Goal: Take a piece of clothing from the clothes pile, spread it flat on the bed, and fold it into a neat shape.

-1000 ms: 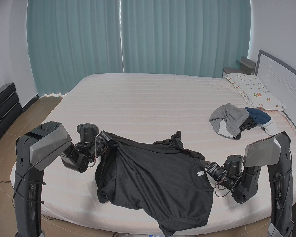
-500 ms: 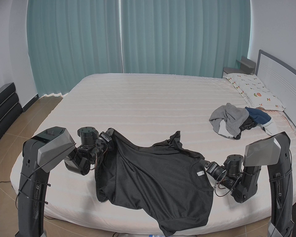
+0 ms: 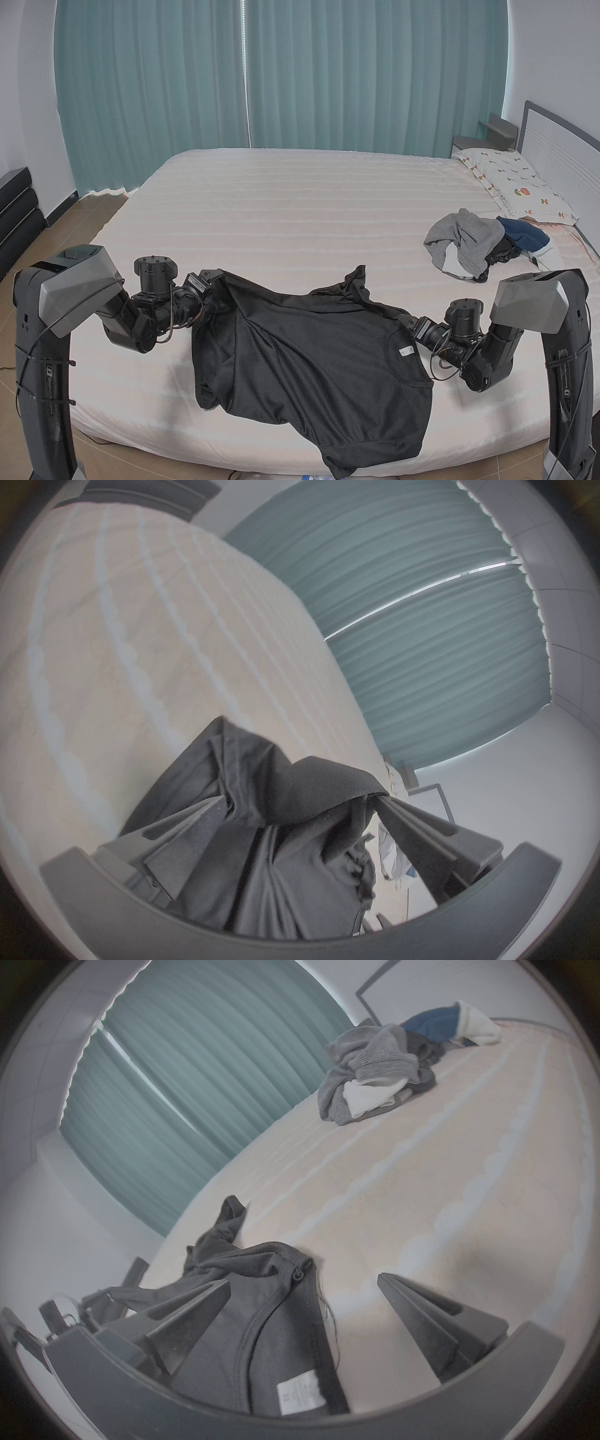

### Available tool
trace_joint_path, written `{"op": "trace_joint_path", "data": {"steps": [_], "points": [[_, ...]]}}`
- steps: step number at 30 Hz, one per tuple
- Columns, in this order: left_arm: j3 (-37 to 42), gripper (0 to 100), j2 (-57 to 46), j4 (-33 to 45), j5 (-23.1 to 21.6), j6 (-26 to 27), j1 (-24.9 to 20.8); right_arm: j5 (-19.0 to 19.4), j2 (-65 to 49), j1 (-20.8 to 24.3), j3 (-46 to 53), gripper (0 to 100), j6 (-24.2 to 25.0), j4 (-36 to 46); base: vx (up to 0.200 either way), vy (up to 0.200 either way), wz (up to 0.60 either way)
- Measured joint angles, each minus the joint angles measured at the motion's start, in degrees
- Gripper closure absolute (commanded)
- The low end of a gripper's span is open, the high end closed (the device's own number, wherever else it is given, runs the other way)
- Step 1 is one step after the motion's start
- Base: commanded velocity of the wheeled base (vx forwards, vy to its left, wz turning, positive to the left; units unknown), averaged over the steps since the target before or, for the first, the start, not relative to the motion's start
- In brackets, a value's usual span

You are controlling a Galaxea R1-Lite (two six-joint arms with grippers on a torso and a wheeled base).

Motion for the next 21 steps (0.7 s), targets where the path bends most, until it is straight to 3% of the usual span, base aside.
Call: {"op": "trace_joint_path", "data": {"steps": [8, 16, 17, 21], "points": [[0.06, 0, -3.01, 9.61, -3.72, -0.41, 2.76, 0.43, 1.38, -0.39, -14.25, 0, -7.97, 12.64, 0.000, 0.000, 0.00], [-0.22, 0, -3.83, 11.74, -5.85, -0.17, 3.80, 0.77, 5.71, -0.41, -26.84, 0, -13.01, 21.21, 0.000, 0.000, 0.00], [-0.22, 0, -3.86, 11.82, -5.96, -0.15, 3.88, 0.84, 6.28, -0.44, -27.81, 100, -13.80, 21.63, 0.000, 0.000, 0.00], [-0.15, 0, -3.95, 12.02, -6.18, -0.04, 4.01, 2.33, 7.90, -0.44, -29.49, 100, -15.20, 21.94, 0.000, 0.000, 0.00]]}}
